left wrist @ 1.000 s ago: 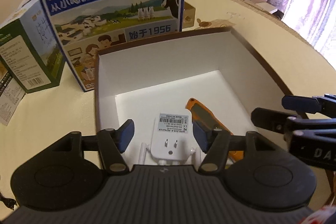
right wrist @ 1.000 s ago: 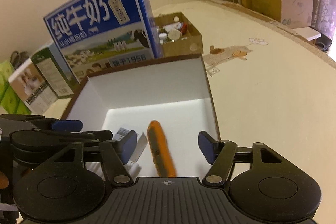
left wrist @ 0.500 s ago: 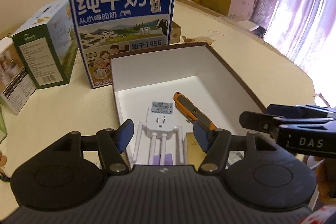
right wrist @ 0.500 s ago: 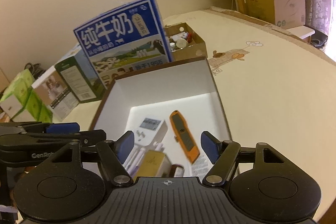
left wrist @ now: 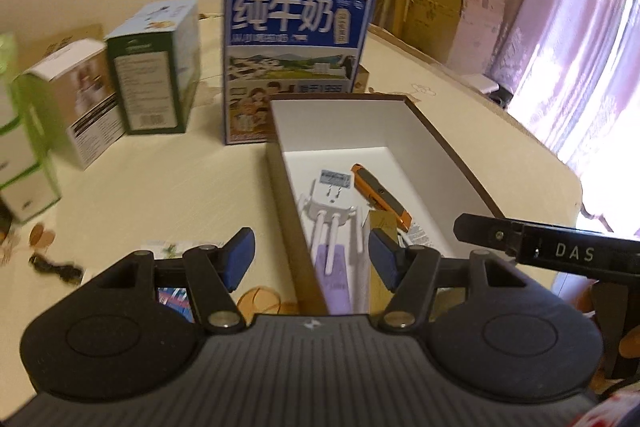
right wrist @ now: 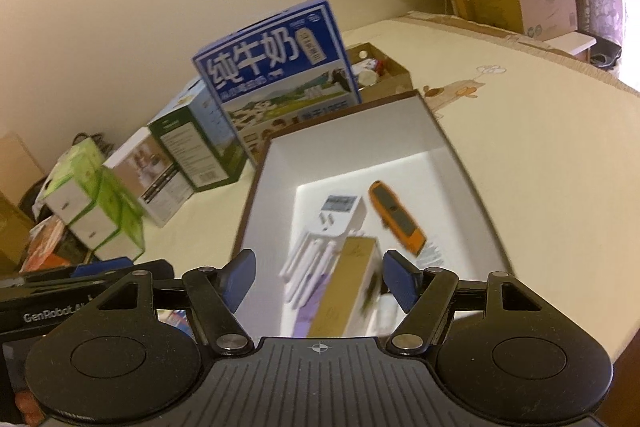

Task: Organize rigid objects
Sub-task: 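Move both tools back toward the clip holder and toothpick box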

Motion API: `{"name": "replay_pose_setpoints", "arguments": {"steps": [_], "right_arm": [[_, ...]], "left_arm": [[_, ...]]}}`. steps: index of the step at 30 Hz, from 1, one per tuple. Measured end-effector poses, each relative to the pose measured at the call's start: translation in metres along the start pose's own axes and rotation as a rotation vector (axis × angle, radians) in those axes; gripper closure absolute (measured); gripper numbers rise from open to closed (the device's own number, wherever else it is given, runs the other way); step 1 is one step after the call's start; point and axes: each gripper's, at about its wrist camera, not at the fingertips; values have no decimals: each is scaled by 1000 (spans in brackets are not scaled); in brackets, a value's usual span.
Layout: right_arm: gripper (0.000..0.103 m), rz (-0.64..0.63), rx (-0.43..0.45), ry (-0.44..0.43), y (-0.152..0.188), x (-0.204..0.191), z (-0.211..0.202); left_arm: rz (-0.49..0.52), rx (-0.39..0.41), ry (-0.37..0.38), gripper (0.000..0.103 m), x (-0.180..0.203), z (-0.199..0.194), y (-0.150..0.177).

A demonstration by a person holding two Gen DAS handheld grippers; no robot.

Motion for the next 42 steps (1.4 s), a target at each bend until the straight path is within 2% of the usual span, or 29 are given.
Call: {"name": "replay_pose_setpoints", "arguments": {"steps": [7, 11, 20, 31, 42], "right_arm": [[36, -44, -16, -54, 24, -31, -14], [36, -75, -34, -95, 45, -49, -19], [36, -145, -85, -157, 80, -85, -16], [36, -205, -163, -192, 111, -106, 2], [36, -305, -193, -180, 124, -125, 26]], "left_arm": [[-76, 26, -30, 44, -24, -44, 30], [-90, 34, -73, 44, -32, -66, 50], [-136, 36, -127, 44, -49, -99, 84], [-186, -17, -218, 44, -75, -108, 121], [-192, -49, -265, 44, -90, -96, 131]]}}
Point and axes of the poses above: each gripper's, at about its wrist camera, not at the fingertips, and z roughly the way its jaws point, x to its right, y to its underside, and after that the axes turned 3 degrees about y, right-handed
